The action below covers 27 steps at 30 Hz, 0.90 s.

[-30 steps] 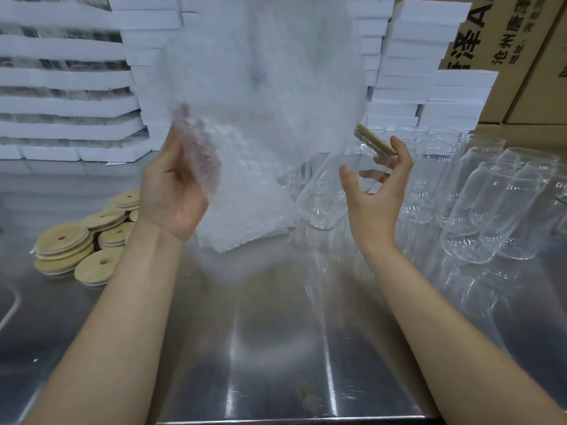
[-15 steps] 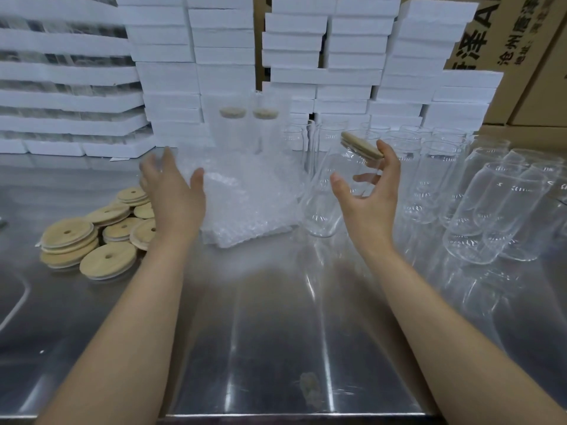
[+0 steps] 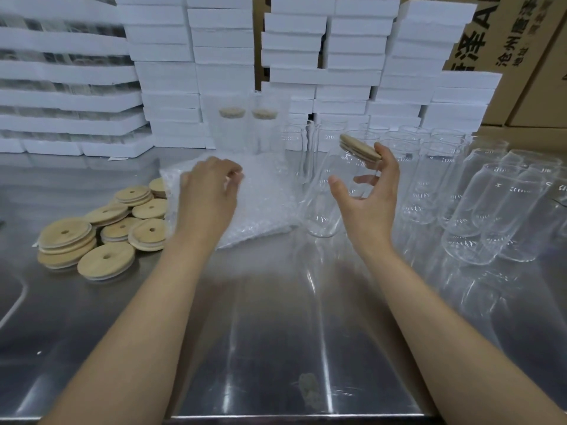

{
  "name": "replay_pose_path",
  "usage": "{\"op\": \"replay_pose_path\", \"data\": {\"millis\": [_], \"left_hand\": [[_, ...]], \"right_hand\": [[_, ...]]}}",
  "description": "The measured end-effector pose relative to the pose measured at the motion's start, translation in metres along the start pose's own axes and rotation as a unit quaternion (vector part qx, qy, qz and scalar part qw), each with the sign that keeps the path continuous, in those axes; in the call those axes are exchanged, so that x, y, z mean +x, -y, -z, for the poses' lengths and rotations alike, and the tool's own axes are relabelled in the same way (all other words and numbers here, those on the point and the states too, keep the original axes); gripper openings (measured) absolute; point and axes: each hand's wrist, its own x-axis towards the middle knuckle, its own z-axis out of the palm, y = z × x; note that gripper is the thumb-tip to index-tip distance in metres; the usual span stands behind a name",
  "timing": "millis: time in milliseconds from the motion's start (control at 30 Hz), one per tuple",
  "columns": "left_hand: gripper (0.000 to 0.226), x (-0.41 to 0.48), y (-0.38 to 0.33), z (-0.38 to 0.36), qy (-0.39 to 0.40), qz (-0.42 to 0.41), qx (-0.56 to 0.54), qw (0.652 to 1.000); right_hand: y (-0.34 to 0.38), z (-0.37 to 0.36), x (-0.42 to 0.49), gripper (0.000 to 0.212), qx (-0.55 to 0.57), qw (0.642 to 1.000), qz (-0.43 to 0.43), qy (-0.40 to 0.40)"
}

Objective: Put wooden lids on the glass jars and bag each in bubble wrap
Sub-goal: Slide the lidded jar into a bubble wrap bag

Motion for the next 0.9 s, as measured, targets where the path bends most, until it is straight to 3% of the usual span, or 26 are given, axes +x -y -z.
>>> {"op": "replay_pose_path", "data": {"millis": [100,300,333,467,533,633,700,767,833,900], "left_hand": [[0.027,-0.008,-0.006,-0.015,0.107,0.000,0.080,0.991],[0.026,0.000,0.001,0.002,-0.015,-0.082,-0.040,0.996],[0.027,-0.001,-0.001,0.002,-0.005,-0.097,-0.046,0.994],[0.035,-0.009,-0.007,-0.014,0.155,-0.093,0.014,0.983],[0.033,-0.008,-0.005,-0.014,0.152,-0.106,0.013,0.983],[0.039,-0.003,0.002,-0.009,0.055,-0.077,-0.012,0.995],[0.034,-0.005,-0.001,-0.010,0.032,-0.054,-0.042,0.997],[0.029,-0.011,-0.005,-0.019,0.089,-0.065,-0.042,0.993],[0.038,-0.015,-0.005,-0.028,0.157,-0.080,0.024,0.984],[0.032,-0.015,-0.003,-0.029,0.146,-0.082,0.043,0.985]], "right_hand": [[0.000,0.001,0.001,0.074,0.000,1.000,-0.002,-0.002],[0.002,0.002,0.003,0.072,0.006,1.000,-0.010,-0.016],[0.002,0.002,0.003,0.071,0.006,1.000,-0.010,-0.017],[0.002,0.002,0.002,0.071,0.004,1.000,-0.012,-0.011],[0.002,0.002,0.002,0.071,0.003,1.000,-0.017,-0.010],[0.002,0.003,0.003,0.075,0.006,1.000,-0.020,-0.015],[0.001,0.003,0.004,0.076,0.012,0.999,-0.027,-0.014],[0.001,0.003,0.004,0.077,0.016,0.999,-0.034,-0.010],[0.002,0.003,0.003,0.077,0.016,0.999,-0.036,-0.005],[0.003,0.004,0.003,0.077,0.017,0.999,-0.037,-0.001]]}}
